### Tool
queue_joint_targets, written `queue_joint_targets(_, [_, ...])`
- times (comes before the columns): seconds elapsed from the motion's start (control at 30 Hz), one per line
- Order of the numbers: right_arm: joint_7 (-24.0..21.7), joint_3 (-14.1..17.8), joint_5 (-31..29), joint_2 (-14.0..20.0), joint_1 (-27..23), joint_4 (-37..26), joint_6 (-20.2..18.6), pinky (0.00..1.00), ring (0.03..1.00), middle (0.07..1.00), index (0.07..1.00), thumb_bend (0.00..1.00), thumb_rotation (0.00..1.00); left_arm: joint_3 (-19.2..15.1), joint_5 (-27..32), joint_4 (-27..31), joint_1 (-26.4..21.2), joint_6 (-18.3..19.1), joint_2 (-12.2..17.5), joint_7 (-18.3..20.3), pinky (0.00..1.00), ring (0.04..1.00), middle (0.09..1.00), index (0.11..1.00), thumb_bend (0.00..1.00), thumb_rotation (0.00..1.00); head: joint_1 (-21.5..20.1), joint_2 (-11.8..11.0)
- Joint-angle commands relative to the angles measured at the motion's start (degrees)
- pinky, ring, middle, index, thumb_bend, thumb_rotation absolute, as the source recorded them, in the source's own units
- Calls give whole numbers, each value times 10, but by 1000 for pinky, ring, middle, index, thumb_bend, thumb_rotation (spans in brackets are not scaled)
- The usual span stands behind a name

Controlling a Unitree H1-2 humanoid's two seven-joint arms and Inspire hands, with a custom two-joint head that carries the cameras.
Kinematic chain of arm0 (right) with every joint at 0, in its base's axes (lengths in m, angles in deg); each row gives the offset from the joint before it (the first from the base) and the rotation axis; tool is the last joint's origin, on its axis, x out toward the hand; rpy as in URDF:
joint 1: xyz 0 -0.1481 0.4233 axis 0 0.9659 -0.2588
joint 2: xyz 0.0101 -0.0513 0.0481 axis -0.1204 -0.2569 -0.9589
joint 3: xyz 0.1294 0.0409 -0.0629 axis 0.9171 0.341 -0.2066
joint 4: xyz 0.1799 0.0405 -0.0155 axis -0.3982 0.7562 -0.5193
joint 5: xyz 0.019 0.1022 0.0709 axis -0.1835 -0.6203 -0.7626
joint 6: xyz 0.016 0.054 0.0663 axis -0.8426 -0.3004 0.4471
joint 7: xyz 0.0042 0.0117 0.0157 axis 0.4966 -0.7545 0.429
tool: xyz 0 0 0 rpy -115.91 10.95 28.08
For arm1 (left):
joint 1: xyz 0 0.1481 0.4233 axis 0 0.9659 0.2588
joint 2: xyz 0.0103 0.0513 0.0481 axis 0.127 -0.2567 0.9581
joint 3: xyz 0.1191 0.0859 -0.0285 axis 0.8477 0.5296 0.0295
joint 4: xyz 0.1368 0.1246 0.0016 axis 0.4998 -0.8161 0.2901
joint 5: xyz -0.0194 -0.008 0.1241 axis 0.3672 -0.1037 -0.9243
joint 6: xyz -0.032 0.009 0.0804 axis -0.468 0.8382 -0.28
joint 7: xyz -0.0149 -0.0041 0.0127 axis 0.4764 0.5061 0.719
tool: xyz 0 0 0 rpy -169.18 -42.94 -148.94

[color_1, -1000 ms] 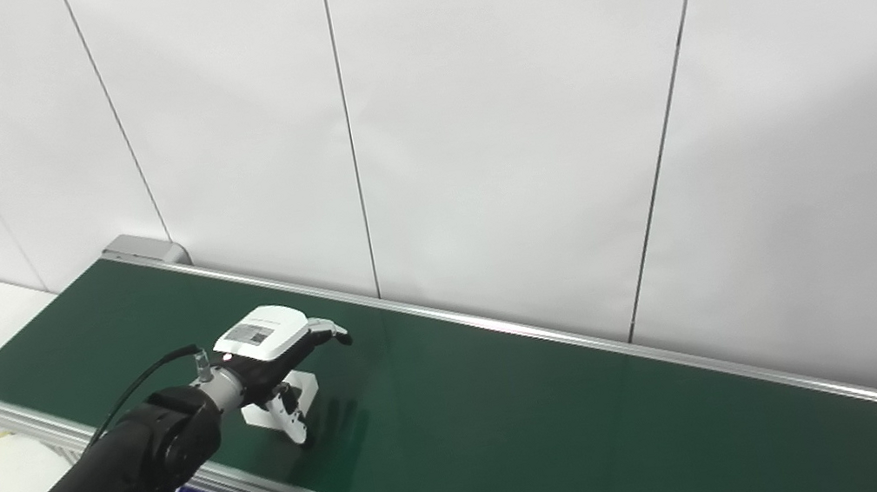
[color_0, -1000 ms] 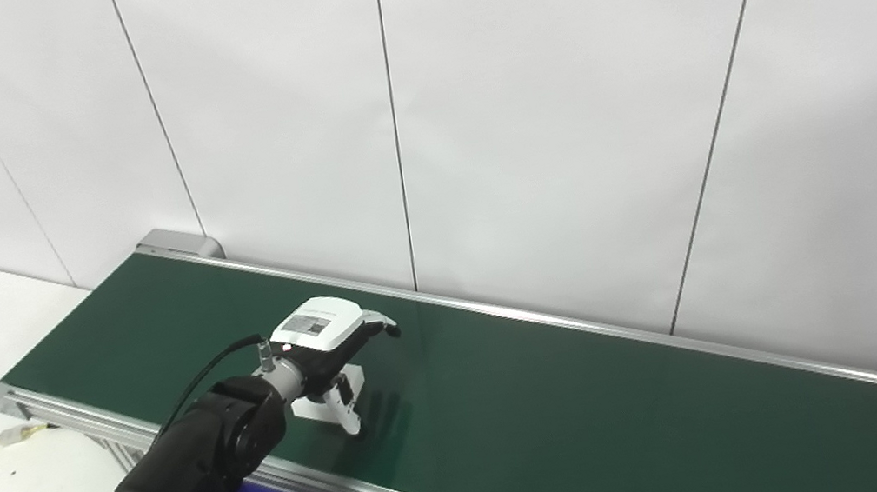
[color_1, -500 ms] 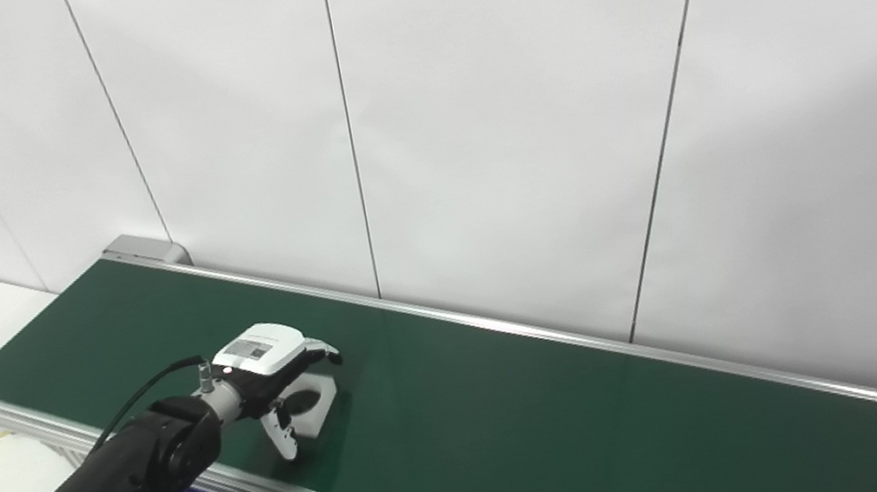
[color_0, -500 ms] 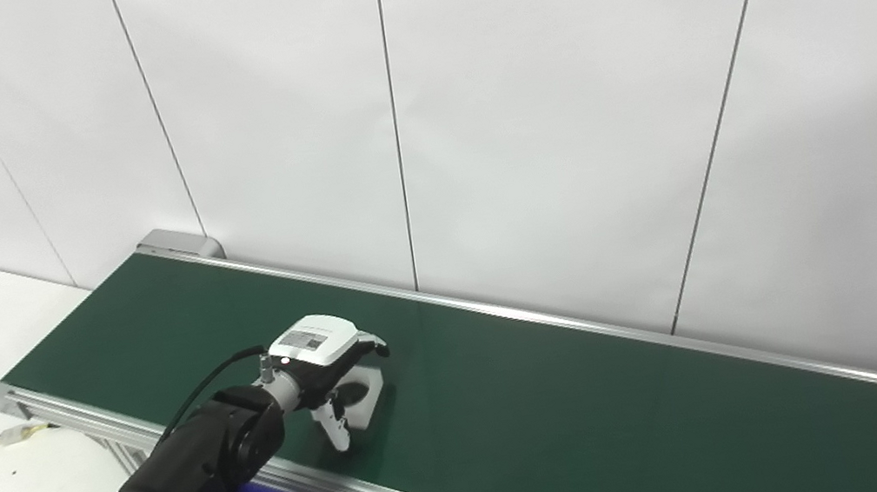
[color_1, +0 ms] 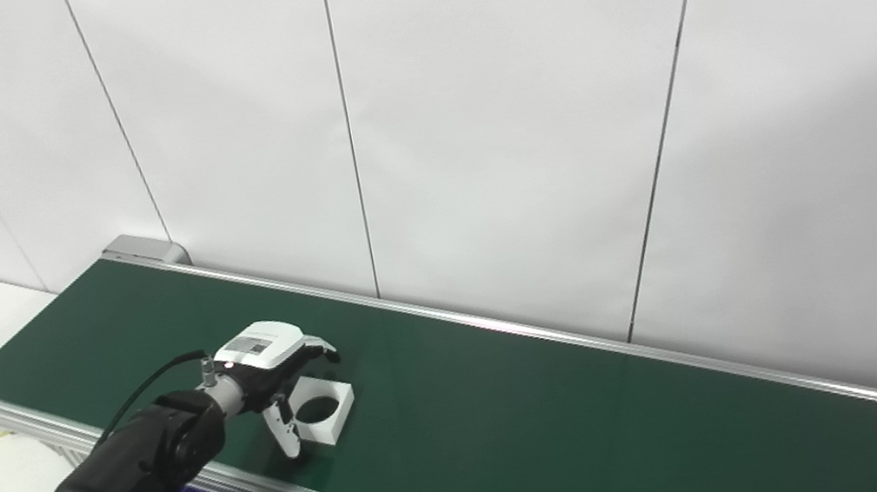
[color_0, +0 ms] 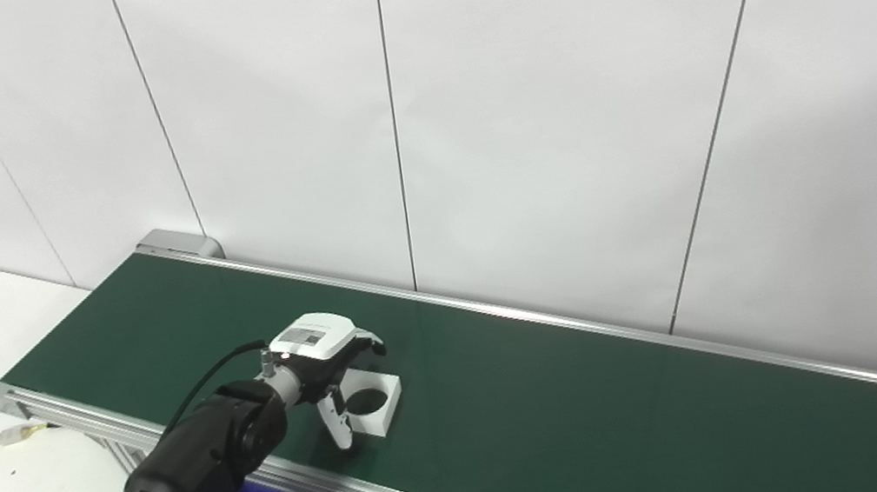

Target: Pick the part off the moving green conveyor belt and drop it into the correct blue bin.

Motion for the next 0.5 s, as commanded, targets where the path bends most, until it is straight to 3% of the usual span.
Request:
queue_joint_targets(0.0, [-1, 2, -7, -1, 1, -21, 30, 783, 828, 861, 953, 512, 277, 2, -8, -17, -9, 11, 16, -20, 694, 808, 878, 808, 865, 0, 1, 2])
queue_joint_targets(0.23, [-3, 2, -13, -1, 4, -25, 30, 789, 831, 865, 959, 515, 298, 23, -4, -28, -11, 8, 15, -35, 716, 783, 821, 778, 828, 0, 1, 4])
queue_joint_targets(0.37, [-3, 2, -15, -2, 5, -25, 31, 793, 833, 866, 962, 517, 314, 23, 13, -25, -8, -13, 17, -49, 675, 733, 744, 692, 812, 0, 0, 6])
queue_joint_targets(0.4, [-3, 2, -15, -2, 4, -25, 32, 794, 833, 867, 962, 516, 316, 20, 27, -25, -6, -26, 17, -49, 578, 620, 598, 575, 641, 0, 0, 6])
queue_joint_targets(0.43, [-3, 2, -15, -2, 4, -24, 32, 794, 832, 866, 963, 514, 315, 18, 39, -26, -5, -37, 18, -49, 445, 495, 522, 532, 552, 0, -1, 7])
queue_joint_targets(0.47, [-3, 2, -16, -3, 4, -24, 31, 794, 832, 866, 963, 513, 314, 17, 47, -24, -4, -44, 19, -45, 429, 481, 515, 528, 542, 0, -1, 7])
